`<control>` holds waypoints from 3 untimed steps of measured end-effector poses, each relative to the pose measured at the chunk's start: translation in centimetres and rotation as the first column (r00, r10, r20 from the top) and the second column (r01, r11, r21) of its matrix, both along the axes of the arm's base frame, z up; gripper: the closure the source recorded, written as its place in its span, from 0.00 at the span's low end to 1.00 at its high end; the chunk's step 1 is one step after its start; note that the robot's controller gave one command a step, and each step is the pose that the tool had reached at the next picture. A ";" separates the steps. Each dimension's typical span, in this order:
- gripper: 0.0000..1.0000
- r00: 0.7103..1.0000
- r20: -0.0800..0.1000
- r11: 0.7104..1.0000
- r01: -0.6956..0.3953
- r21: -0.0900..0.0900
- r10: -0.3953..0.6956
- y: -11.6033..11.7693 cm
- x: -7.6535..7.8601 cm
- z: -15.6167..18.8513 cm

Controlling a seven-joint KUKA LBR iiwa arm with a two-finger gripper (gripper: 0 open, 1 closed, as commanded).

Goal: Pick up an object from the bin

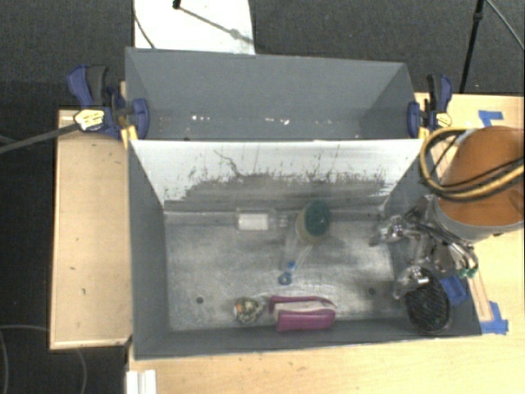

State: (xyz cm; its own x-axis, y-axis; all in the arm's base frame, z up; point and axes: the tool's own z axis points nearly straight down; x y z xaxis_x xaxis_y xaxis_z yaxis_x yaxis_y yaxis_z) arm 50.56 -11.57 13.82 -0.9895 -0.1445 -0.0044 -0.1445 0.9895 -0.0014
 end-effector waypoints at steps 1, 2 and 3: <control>0.00 1.000 0.000 1.000 0.007 0.003 -0.007 1.5 3.1 -6.9; 1.00 1.000 0.006 1.000 0.006 0.001 -0.006 1.3 3.2 -6.5; 0.00 1.000 0.002 1.000 0.005 0.002 -0.005 1.4 3.0 -6.6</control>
Offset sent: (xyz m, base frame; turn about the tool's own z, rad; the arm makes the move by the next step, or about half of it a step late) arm 0.0281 0.0129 -0.0682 0.0083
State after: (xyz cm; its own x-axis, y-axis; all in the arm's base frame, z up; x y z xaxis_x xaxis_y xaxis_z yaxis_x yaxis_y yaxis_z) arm 53.59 -10.17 7.20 -0.9902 -0.1397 -0.0066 -0.1397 0.9902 0.0006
